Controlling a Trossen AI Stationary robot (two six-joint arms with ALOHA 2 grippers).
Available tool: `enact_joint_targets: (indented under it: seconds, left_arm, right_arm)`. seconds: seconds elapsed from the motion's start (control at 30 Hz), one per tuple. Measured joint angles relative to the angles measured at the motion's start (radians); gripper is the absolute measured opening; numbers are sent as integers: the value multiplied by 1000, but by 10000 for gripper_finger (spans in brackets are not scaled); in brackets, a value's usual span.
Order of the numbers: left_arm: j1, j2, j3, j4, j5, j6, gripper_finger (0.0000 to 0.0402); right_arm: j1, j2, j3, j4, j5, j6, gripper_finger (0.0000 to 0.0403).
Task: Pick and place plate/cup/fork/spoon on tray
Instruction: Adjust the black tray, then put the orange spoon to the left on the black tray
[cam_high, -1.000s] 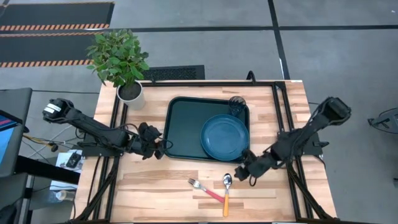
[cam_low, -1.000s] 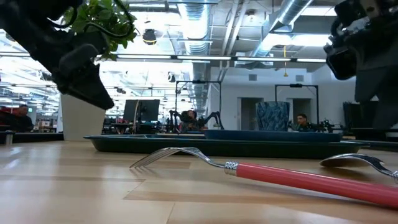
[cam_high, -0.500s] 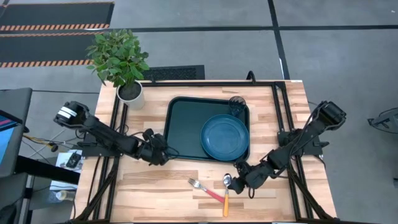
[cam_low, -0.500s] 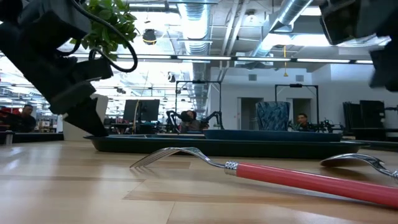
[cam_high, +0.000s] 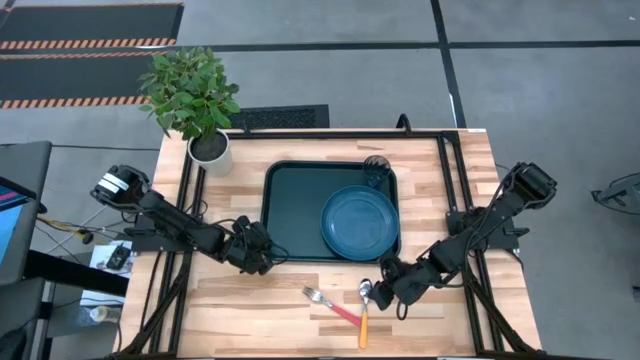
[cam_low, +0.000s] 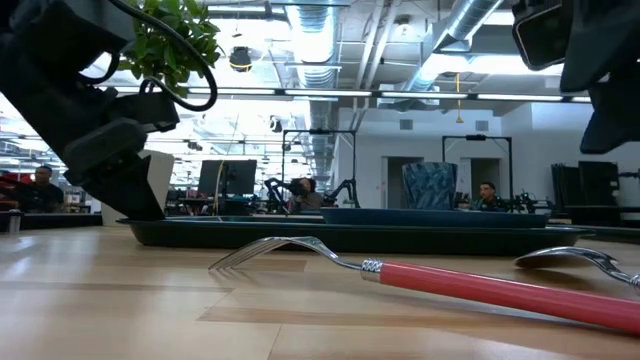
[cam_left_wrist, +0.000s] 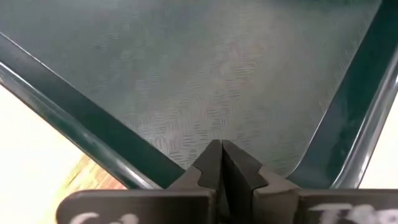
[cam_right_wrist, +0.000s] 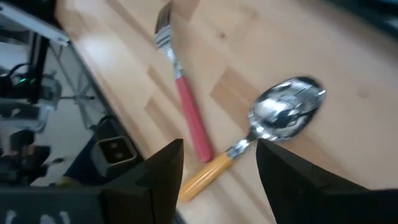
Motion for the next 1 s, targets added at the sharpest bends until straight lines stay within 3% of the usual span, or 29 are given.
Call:
enact_joint_targets:
  seconds: [0.17,0.3,0.47,0.73,1.0]
  left_arm:
    - [6,-12,-2,24,18,-2,1]
    - [5,-44,-3,68,53,3,22]
    - [5,-123,-2,103,78,17,90]
    - [5,-223,-2,91,56,21,184]
    - [5,-228,-2,72,53,33,195]
  right_arm:
    - [-1,24,1,-137,-16,159,225]
    - [-5,65,50,-147,-41,170,225]
    - [-24,155,195,-289,-137,151,225]
    - [-28,343,420,-475,-156,181,225]
    - [-28,491,530,-511,-175,249,225]
